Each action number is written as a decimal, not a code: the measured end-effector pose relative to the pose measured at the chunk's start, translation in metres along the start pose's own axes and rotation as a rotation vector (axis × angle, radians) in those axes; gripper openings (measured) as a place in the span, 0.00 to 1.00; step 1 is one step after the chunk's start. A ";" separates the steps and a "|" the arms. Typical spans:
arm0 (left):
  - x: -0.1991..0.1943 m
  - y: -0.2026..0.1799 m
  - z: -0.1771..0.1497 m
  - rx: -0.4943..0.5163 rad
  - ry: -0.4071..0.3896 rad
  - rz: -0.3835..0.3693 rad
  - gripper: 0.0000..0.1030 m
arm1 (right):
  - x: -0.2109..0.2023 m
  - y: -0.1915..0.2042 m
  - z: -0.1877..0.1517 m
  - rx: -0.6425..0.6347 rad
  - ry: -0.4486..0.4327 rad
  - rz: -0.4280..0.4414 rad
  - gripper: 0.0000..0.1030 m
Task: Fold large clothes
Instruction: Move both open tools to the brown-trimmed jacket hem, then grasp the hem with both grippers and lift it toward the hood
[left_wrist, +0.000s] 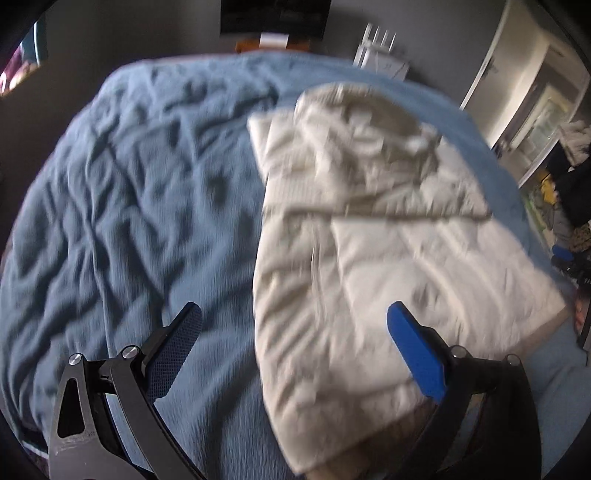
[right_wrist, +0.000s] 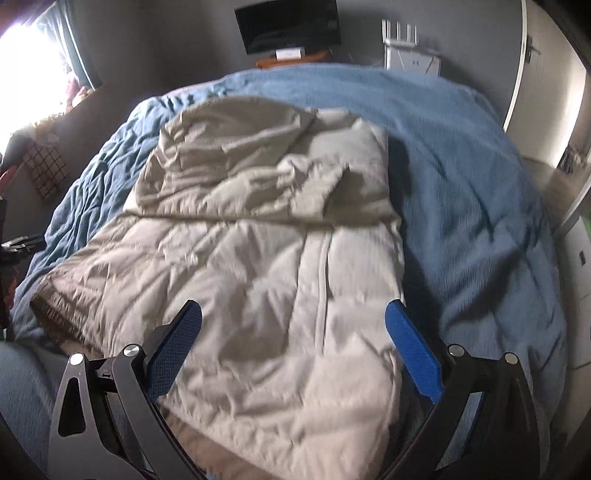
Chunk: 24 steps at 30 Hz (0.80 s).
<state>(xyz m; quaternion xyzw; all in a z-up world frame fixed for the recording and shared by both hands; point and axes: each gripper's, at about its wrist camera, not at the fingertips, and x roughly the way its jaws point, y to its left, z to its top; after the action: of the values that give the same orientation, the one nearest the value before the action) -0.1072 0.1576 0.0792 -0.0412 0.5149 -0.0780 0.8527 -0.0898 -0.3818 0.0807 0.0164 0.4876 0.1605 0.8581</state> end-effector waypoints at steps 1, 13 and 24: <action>0.002 0.001 -0.007 -0.011 0.024 -0.009 0.94 | -0.001 -0.003 -0.004 0.004 0.013 0.007 0.93; -0.003 -0.011 -0.038 -0.034 0.102 -0.048 0.71 | -0.030 -0.022 -0.055 0.018 0.087 0.053 0.68; 0.001 -0.020 -0.053 0.020 0.189 -0.068 0.68 | -0.033 -0.023 -0.072 0.060 0.193 0.032 0.61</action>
<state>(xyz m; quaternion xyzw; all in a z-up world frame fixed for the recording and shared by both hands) -0.1554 0.1385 0.0563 -0.0426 0.5905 -0.1155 0.7976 -0.1597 -0.4223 0.0664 0.0343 0.5723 0.1606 0.8035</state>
